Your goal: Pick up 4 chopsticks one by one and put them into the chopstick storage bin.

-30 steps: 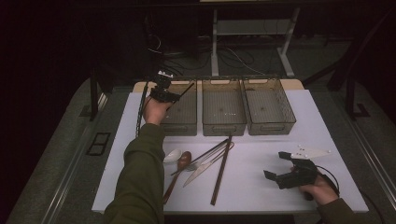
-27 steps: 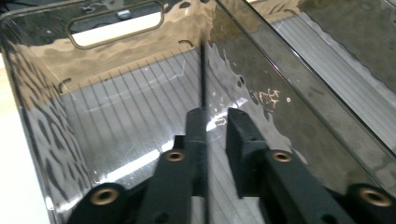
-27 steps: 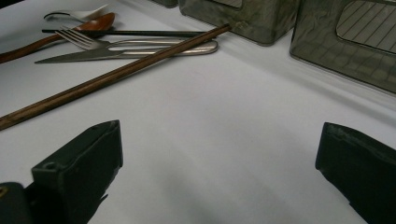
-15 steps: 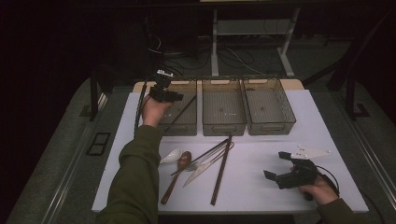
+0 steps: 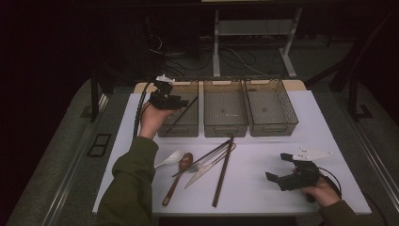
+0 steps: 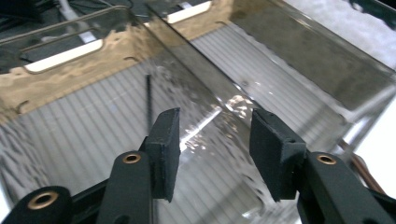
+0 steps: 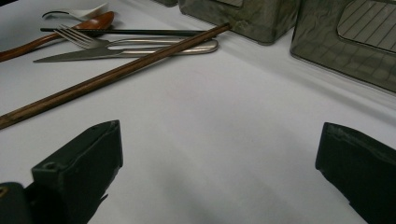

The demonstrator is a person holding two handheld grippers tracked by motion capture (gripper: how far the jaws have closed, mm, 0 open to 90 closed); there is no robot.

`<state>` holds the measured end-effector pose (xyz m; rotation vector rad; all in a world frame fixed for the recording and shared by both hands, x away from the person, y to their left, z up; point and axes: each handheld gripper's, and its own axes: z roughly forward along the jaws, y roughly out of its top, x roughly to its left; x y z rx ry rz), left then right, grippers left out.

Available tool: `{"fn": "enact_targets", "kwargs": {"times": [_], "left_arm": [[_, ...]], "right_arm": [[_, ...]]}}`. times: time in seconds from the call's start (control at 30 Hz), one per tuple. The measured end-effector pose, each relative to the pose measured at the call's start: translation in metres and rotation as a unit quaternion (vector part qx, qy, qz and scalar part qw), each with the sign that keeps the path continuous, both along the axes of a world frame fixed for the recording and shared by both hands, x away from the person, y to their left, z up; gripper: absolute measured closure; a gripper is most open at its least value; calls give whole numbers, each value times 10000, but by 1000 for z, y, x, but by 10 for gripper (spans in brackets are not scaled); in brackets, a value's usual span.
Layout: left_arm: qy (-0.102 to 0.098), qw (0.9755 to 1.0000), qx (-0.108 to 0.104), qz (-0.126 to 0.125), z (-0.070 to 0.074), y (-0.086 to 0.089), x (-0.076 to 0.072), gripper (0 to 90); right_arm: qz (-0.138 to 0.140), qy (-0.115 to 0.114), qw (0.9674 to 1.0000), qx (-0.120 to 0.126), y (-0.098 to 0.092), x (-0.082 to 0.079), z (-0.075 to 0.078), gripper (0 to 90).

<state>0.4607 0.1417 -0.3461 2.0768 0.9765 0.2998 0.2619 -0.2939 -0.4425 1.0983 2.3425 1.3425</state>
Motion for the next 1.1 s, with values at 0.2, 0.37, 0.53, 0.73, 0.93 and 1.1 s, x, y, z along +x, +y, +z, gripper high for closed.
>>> {"fn": "enact_targets", "kwargs": {"times": [0.2,0.37,0.53,0.73,0.93,1.1], "left_arm": [[-102,9997,-23,-229,3,-6,-20,487],[-191,9989,-13,-439,1,-11,-37,477],[-211,9979,-48,-610,-2,-15,-53,478],[-204,9966,-111,-787,-9,-18,-71,478],[-201,9956,-177,-893,-16,-22,-86,480],[-215,9951,-139,-952,-21,-24,-98,484]], "right_arm": [[-4,5,10000,-12,0,0,0,4],[-8,11,10000,-18,0,0,0,4],[-14,18,10000,-21,1,0,0,4],[-17,17,10000,-29,1,0,0,4],[-21,15,10000,-29,1,-1,0,4],[-21,29,10000,-32,1,-1,0,5]]}}
